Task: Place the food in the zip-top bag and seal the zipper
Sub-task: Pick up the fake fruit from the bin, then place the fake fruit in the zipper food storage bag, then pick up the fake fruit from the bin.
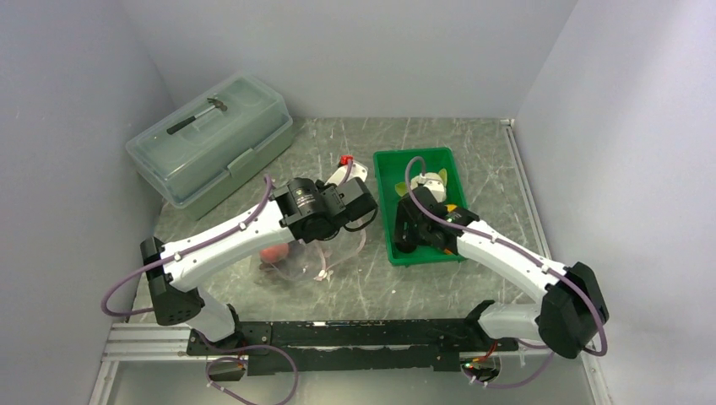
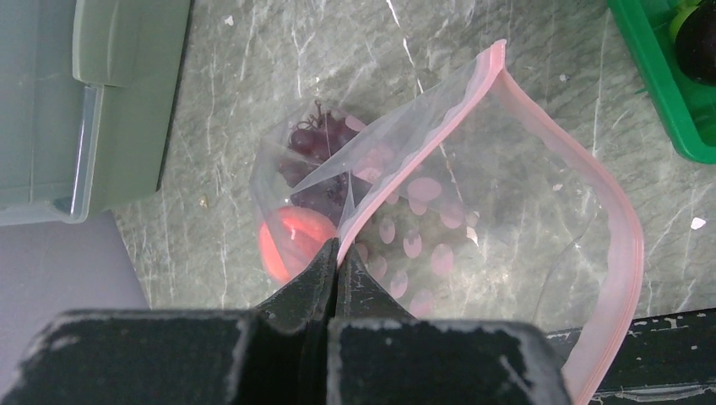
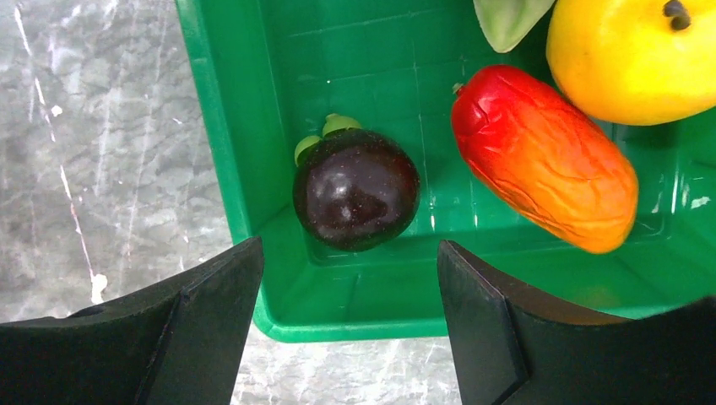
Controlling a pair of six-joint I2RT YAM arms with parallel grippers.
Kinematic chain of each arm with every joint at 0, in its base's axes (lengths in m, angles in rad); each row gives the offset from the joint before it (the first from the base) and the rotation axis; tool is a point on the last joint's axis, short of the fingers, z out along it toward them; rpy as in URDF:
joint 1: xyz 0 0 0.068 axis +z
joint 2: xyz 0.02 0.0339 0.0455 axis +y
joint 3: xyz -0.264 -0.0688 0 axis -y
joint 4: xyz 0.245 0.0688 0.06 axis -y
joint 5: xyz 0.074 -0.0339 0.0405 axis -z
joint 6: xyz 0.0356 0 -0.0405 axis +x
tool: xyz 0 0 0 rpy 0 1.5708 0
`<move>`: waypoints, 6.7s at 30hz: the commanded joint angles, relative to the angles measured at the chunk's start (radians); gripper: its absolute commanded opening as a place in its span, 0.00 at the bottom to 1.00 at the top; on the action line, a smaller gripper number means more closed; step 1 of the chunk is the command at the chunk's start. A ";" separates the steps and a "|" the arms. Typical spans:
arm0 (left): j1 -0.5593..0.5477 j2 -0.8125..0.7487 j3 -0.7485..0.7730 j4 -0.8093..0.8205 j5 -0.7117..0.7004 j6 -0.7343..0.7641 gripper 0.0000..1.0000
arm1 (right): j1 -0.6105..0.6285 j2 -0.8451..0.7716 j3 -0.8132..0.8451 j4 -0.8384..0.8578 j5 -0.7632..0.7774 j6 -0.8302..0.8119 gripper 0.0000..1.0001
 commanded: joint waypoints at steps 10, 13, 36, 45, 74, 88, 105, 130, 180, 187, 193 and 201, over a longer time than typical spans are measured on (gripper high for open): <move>-0.015 -0.039 0.003 -0.001 -0.022 -0.026 0.00 | -0.048 0.089 -0.070 0.150 -0.044 0.024 0.79; -0.015 -0.038 0.003 -0.004 -0.022 -0.030 0.00 | -0.055 0.116 -0.066 0.165 -0.053 0.024 0.79; -0.025 -0.029 0.010 -0.018 -0.036 -0.041 0.00 | -0.061 -0.060 0.035 0.078 -0.022 0.006 0.39; -0.025 -0.019 0.015 -0.016 -0.037 -0.038 0.00 | -0.056 -0.202 0.084 0.108 -0.189 0.002 0.36; -0.024 -0.019 0.024 0.005 -0.028 -0.031 0.00 | 0.117 -0.290 0.114 0.382 -0.479 0.112 0.35; -0.024 -0.043 0.013 0.017 -0.018 -0.031 0.00 | 0.208 -0.163 0.167 0.430 -0.397 0.128 0.40; -0.024 -0.060 0.006 0.016 -0.015 -0.037 0.00 | 0.228 -0.092 0.175 0.474 -0.381 0.158 0.71; -0.025 -0.071 0.007 0.005 -0.021 -0.039 0.00 | 0.233 -0.188 0.178 0.377 -0.282 0.156 0.77; -0.024 -0.091 -0.046 0.016 -0.010 -0.043 0.00 | -0.217 -0.012 0.060 -0.107 0.032 -0.158 0.99; -0.023 -0.107 -0.056 0.013 -0.015 -0.046 0.00 | -0.284 0.067 0.001 0.005 -0.013 -0.139 1.00; -0.023 -0.113 -0.056 0.002 -0.019 -0.052 0.00 | -0.334 0.139 -0.026 0.056 -0.029 -0.137 1.00; -0.023 -0.124 -0.057 -0.001 -0.023 -0.055 0.00 | -0.340 0.154 -0.056 0.095 -0.063 -0.140 0.98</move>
